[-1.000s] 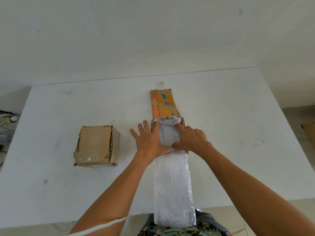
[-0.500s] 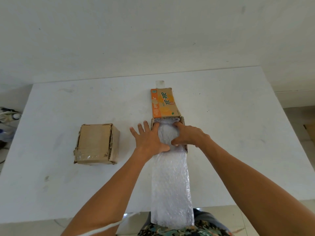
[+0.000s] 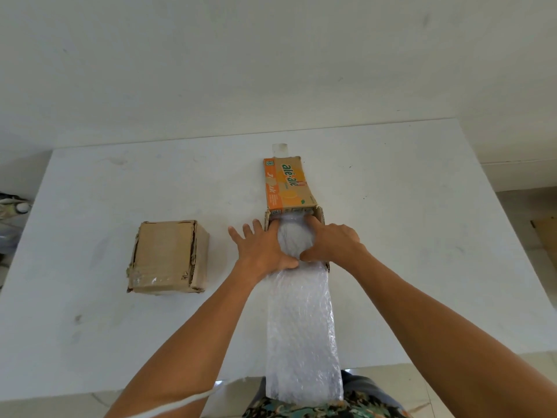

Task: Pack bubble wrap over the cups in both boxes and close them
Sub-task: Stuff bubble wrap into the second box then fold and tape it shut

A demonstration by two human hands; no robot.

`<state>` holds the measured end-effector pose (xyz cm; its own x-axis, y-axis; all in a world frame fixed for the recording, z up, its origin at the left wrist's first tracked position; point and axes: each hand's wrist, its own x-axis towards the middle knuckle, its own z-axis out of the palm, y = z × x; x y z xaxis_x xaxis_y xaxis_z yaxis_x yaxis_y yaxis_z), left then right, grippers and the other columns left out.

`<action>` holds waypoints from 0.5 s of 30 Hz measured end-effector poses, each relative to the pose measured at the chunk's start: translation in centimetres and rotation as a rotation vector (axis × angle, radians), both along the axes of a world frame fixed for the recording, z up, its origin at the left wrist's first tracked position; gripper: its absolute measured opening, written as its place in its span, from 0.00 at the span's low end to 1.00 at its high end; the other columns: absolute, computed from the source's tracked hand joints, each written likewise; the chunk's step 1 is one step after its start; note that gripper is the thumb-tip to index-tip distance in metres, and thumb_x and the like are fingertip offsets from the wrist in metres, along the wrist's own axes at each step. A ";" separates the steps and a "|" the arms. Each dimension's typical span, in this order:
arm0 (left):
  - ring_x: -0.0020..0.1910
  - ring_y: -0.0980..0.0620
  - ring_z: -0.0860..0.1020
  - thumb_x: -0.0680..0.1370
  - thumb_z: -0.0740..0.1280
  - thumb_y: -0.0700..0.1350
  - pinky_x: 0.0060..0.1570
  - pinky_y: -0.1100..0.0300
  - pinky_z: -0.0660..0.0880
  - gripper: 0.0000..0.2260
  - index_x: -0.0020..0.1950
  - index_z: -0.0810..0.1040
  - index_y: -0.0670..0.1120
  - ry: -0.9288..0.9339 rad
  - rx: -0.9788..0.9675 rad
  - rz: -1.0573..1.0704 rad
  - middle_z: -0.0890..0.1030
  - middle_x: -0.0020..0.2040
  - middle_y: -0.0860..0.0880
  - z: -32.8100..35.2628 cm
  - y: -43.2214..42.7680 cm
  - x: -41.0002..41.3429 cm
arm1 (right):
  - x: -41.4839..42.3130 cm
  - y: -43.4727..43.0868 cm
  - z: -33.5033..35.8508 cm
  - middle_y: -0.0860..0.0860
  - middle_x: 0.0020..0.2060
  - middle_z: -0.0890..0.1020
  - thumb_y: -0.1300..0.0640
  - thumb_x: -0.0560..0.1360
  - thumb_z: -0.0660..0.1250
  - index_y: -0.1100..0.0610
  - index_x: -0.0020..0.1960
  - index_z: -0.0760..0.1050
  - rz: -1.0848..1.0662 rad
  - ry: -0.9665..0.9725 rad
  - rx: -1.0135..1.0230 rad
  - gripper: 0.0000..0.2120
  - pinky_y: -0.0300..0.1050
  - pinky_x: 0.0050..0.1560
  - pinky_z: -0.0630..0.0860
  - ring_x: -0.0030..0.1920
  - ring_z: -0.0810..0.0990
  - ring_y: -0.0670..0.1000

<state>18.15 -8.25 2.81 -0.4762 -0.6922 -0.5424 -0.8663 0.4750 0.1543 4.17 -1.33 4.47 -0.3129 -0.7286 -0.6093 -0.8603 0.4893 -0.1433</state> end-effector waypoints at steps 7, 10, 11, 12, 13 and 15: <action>0.77 0.37 0.49 0.67 0.66 0.70 0.70 0.30 0.43 0.46 0.78 0.50 0.55 0.058 -0.101 0.036 0.52 0.79 0.39 -0.6 1.2 1.4 | -0.4 -1.3 0.6 0.50 0.45 0.77 0.45 0.65 0.67 0.47 0.69 0.61 -0.017 -0.064 0.107 0.35 0.46 0.45 0.74 0.46 0.77 0.54; 0.78 0.37 0.47 0.67 0.67 0.68 0.70 0.31 0.42 0.47 0.78 0.49 0.54 0.071 -0.014 0.042 0.50 0.79 0.39 -0.4 0.6 1.2 | 0.0 -0.3 0.0 0.51 0.47 0.78 0.44 0.68 0.66 0.50 0.68 0.63 -0.014 -0.083 -0.005 0.31 0.46 0.44 0.74 0.46 0.78 0.55; 0.78 0.38 0.46 0.67 0.68 0.67 0.71 0.32 0.42 0.47 0.78 0.49 0.54 0.096 0.016 0.043 0.50 0.79 0.39 -0.3 0.4 1.2 | 0.1 0.4 -0.1 0.53 0.49 0.78 0.44 0.69 0.66 0.50 0.68 0.62 -0.002 -0.068 -0.065 0.30 0.47 0.44 0.74 0.46 0.79 0.56; 0.78 0.39 0.46 0.68 0.69 0.65 0.72 0.32 0.44 0.46 0.78 0.49 0.54 0.132 0.037 0.041 0.48 0.79 0.39 -0.3 0.3 1.2 | 0.1 1.2 -0.2 0.54 0.52 0.78 0.44 0.71 0.65 0.50 0.69 0.61 0.012 -0.041 -0.132 0.30 0.47 0.43 0.75 0.46 0.79 0.57; 0.78 0.39 0.46 0.69 0.70 0.63 0.73 0.33 0.46 0.45 0.78 0.50 0.53 0.186 0.042 0.040 0.48 0.80 0.40 -0.4 0.4 1.4 | 0.0 2.2 -0.2 0.54 0.56 0.76 0.45 0.72 0.64 0.49 0.71 0.59 0.019 -0.016 -0.200 0.30 0.48 0.43 0.76 0.46 0.80 0.57; 0.78 0.39 0.51 0.71 0.71 0.59 0.73 0.36 0.53 0.37 0.74 0.61 0.49 0.397 -0.022 0.032 0.52 0.79 0.40 -0.7 0.9 2.3 | -0.1 4.1 0.0 0.54 0.61 0.73 0.45 0.74 0.63 0.48 0.71 0.59 0.000 -0.013 -0.317 0.28 0.49 0.41 0.77 0.44 0.80 0.58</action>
